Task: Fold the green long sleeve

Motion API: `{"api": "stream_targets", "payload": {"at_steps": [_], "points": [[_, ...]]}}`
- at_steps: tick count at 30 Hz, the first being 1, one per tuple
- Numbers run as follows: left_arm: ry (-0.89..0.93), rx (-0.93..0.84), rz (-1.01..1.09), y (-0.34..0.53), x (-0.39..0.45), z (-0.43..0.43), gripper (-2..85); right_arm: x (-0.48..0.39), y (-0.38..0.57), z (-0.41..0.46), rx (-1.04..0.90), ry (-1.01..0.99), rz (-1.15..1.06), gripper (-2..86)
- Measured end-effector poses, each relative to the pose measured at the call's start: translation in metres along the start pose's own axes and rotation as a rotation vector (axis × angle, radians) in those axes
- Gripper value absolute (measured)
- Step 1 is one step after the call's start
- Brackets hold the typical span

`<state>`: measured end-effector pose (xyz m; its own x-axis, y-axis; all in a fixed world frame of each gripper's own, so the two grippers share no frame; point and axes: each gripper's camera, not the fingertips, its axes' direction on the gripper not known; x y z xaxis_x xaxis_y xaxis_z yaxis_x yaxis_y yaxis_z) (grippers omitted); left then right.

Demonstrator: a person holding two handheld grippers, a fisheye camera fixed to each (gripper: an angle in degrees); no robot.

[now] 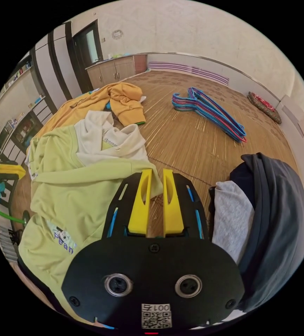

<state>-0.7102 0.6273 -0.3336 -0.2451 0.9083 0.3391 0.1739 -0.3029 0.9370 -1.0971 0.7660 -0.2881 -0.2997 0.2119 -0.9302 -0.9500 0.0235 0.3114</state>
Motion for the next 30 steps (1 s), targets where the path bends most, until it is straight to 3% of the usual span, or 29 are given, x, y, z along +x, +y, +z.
{"api": "stream_targets", "payload": {"at_steps": [8, 16, 20, 25, 30], "points": [[0.048, 0.041, 0.210, -0.088, 0.073, 0.032, 0.5, 0.009, 0.037, -0.046, 0.084, -0.011, 0.040, 1.9], [0.062, 0.068, 0.385, -0.215, 0.141, 0.083, 4.8, -0.031, 0.128, -0.084, 0.080, -0.217, -0.144, 7.4], [0.067, 0.080, 0.442, -0.255, 0.158, 0.101, 6.5, -0.065, 0.161, -0.095, 0.131, -0.203, -0.208, 10.1], [-0.027, 0.014, 0.565, -0.294, 0.184, 0.138, 6.6, -0.107, 0.181, -0.085, 0.103, -0.040, -0.320, 11.1], [-0.197, 0.038, 0.531, -0.312, 0.189, 0.150, 1.1, -0.113, 0.192, -0.080, 0.096, -0.031, -0.247, 6.8]]}}
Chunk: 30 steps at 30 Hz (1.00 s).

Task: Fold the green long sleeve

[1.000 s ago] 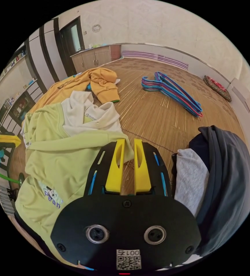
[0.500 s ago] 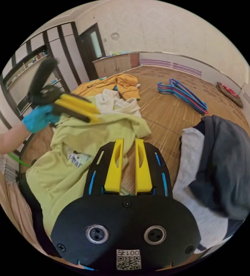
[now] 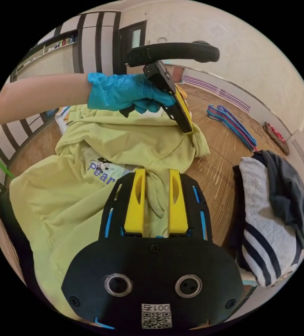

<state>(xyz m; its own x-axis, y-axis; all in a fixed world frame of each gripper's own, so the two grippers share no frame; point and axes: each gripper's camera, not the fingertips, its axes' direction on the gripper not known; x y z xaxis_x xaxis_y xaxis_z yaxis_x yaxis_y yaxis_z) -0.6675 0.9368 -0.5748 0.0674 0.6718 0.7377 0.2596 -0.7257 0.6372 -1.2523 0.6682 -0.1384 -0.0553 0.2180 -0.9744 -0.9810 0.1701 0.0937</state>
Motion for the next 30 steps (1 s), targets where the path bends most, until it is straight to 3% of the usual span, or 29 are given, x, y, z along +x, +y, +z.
{"api": "stream_targets", "payload": {"at_steps": [8, 14, 16, 18, 22, 30], "points": [[0.102, 0.065, -0.070, -0.026, -0.040, -0.021, -1.2, -0.009, 0.023, -0.043, 0.095, 0.107, 0.023, 2.1], [0.422, 0.196, -0.174, -0.041, -0.107, -0.046, -1.3, -0.015, 0.058, -0.107, 0.193, 0.249, 0.077, 1.6], [0.603, 0.161, -0.189, -0.055, -0.123, -0.029, -1.3, -0.013, 0.075, -0.102, 0.137, 0.269, 0.127, 1.4], [0.643, 0.099, -0.171, -0.068, -0.122, -0.010, -1.1, -0.011, 0.085, -0.096, 0.112, 0.234, 0.177, 1.4], [0.572, 0.021, -0.084, -0.089, -0.095, 0.018, 0.5, -0.023, 0.096, -0.085, 0.016, 0.261, 0.148, 1.7], [0.423, 0.025, 0.051, -0.129, -0.057, 0.024, 5.8, -0.032, 0.106, -0.090, 0.030, 0.230, 0.115, 4.3]]}}
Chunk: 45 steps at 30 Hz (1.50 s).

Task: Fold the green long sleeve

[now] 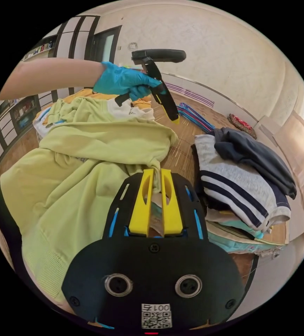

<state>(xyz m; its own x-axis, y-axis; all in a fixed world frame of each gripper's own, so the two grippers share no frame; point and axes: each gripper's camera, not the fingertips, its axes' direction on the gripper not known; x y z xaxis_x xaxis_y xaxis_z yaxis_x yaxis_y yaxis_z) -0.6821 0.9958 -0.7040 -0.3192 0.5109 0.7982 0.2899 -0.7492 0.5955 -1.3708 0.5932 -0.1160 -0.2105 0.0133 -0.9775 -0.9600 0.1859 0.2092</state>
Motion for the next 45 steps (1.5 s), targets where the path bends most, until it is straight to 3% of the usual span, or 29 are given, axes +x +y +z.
{"api": "stream_targets", "payload": {"at_steps": [6, 14, 19, 26, 34, 38, 41, 45], "points": [[-0.035, -0.078, 0.031, -0.020, 0.005, 0.030, 6.0, 0.002, 0.005, -0.008, 0.031, -0.067, -0.010, 6.6], [-0.152, -0.079, 0.014, -0.029, 0.013, 0.043, -1.1, 0.000, 0.022, -0.024, 0.069, -0.034, -0.016, 2.4], [0.008, 0.164, -0.237, -0.026, -0.024, -0.016, -1.4, -0.002, 0.048, -0.045, 0.118, 0.139, 0.081, 1.3], [-0.107, 0.032, -0.221, -0.032, -0.011, 0.009, -0.9, 0.017, 0.057, -0.023, 0.013, 0.084, 0.182, 0.7], [0.076, 0.024, -0.274, -0.005, -0.011, 0.030, 3.3, 0.021, 0.066, -0.029, 0.043, -0.014, 0.183, 0.6], [0.030, -0.051, -0.223, -0.002, 0.003, 0.042, 4.4, 0.026, 0.065, -0.024, 0.013, -0.054, 0.174, 0.5], [-0.011, -0.080, -0.167, 0.002, 0.022, 0.048, 0.8, 0.030, 0.066, -0.025, -0.002, -0.070, 0.173, 0.5], [-0.204, -0.012, -0.117, 0.007, 0.057, 0.027, -1.1, 0.032, 0.075, -0.046, 0.086, 0.062, 0.159, 0.4]]}}
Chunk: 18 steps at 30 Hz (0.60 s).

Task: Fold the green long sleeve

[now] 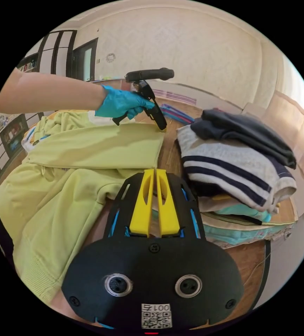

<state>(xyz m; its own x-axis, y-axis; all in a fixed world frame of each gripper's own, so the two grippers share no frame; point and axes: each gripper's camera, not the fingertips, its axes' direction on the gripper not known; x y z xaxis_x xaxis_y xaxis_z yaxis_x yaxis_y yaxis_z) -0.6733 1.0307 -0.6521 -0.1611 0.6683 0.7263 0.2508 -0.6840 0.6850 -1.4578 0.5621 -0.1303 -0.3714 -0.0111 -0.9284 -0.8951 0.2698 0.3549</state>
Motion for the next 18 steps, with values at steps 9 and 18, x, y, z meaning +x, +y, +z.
{"api": "stream_targets", "payload": {"at_steps": [9, 18], "points": [[-0.083, -0.044, -0.014, 0.020, 0.023, -0.007, -0.2, 0.018, 0.004, 0.023, -0.150, -0.013, 0.032, 0.6], [-0.085, 0.168, -0.102, 0.130, 0.017, -0.112, -0.1, 0.035, 0.019, -0.043, -0.124, -0.158, -0.018, 1.0]]}}
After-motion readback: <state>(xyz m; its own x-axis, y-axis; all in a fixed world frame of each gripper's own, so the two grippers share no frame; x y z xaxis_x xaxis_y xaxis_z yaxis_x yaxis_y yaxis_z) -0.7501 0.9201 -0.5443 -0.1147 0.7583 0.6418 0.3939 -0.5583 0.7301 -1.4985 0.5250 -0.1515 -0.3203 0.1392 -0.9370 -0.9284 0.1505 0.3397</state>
